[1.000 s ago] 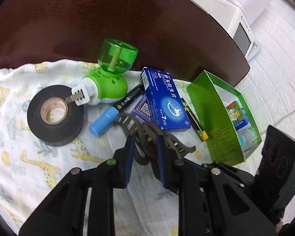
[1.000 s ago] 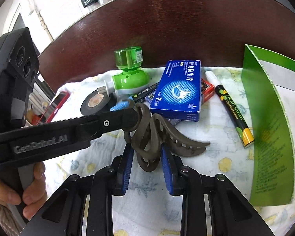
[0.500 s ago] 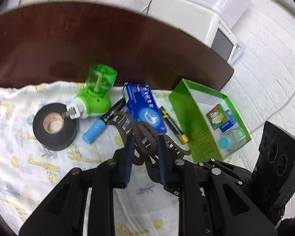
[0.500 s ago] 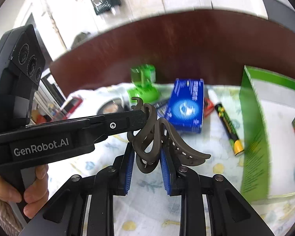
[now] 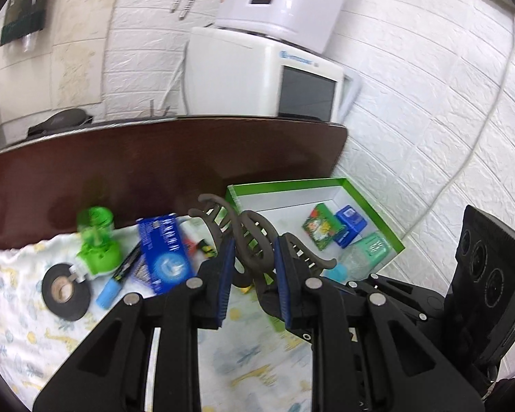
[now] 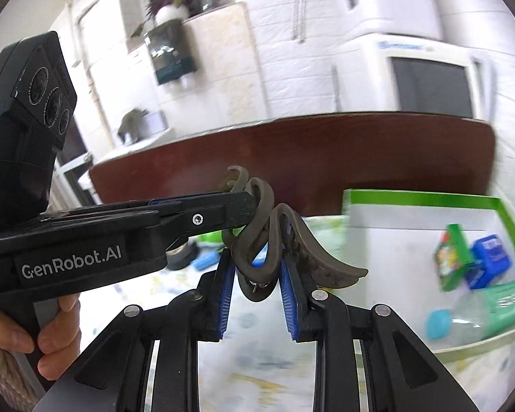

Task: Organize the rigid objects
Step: 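Lift the brown hair clip and carry it over the green box, then open the right gripper to drop the hair clip into the box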

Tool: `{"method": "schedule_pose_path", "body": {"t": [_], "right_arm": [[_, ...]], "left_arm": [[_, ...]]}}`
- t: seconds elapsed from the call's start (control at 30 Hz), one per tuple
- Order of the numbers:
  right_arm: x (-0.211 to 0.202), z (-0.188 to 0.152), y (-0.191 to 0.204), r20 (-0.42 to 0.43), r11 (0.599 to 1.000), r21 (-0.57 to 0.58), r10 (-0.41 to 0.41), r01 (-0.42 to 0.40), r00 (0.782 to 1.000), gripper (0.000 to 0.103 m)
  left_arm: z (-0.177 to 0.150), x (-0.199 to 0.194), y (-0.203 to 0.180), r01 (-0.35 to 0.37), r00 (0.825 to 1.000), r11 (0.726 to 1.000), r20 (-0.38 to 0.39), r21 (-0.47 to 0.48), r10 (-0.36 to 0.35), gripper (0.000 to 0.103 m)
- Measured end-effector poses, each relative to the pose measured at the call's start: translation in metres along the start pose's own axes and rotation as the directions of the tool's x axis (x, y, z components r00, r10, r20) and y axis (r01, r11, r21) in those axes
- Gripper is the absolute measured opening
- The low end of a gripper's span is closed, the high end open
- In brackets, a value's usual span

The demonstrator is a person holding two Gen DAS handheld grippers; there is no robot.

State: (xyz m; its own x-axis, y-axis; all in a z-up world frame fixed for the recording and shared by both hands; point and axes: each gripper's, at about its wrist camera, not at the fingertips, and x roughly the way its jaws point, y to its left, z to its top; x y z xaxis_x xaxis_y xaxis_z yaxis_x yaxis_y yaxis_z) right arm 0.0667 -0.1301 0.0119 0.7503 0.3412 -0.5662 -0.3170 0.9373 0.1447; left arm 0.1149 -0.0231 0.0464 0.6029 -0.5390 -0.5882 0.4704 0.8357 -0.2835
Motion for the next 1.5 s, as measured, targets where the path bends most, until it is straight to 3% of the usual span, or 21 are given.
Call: {"method": "schedule_pose_path", "body": {"t": [0.33, 0.73, 1.27, 1.37, 1.43, 1.5], "right_arm": [[-0.026, -0.007, -0.078, 0.036, 0.990, 0.110, -0.090, 0.086, 0.995, 0.028], [-0.019, -0.026, -0.140, -0.030, 0.969, 0.209, -0.132, 0.136, 0.991, 0.028], [-0.041, -0.046, -0.154, -0.036, 0.948, 0.267, -0.172, 0.175, 0.985, 0.028], [-0.046, -0.048, -0.156, -0.044, 0.940, 0.288, -0.178, 0.183, 0.983, 0.029], [-0.048, -0.047, -0.158, -0.055, 0.933, 0.307, -0.177, 0.186, 0.983, 0.041], [-0.051, -0.048, -0.160, -0.051, 0.925, 0.332, -0.178, 0.185, 0.983, 0.047]], "left_arm": [[0.023, 0.060, -0.072, 0.030, 0.997, 0.992, -0.075, 0.120, -0.022, 0.020], [0.015, 0.125, -0.098, 0.050, 0.982, 0.987, -0.186, 0.151, -0.021, 0.020], [0.002, 0.134, -0.119, 0.053, 0.974, 0.978, -0.228, 0.204, -0.005, 0.023], [0.001, 0.128, -0.116, 0.039, 0.975, 0.980, -0.223, 0.194, 0.006, 0.028], [0.000, 0.122, -0.111, 0.017, 0.977, 0.984, -0.210, 0.179, 0.022, 0.035], [-0.001, 0.115, -0.105, 0.006, 0.979, 0.987, -0.201, 0.161, 0.027, 0.036]]}}
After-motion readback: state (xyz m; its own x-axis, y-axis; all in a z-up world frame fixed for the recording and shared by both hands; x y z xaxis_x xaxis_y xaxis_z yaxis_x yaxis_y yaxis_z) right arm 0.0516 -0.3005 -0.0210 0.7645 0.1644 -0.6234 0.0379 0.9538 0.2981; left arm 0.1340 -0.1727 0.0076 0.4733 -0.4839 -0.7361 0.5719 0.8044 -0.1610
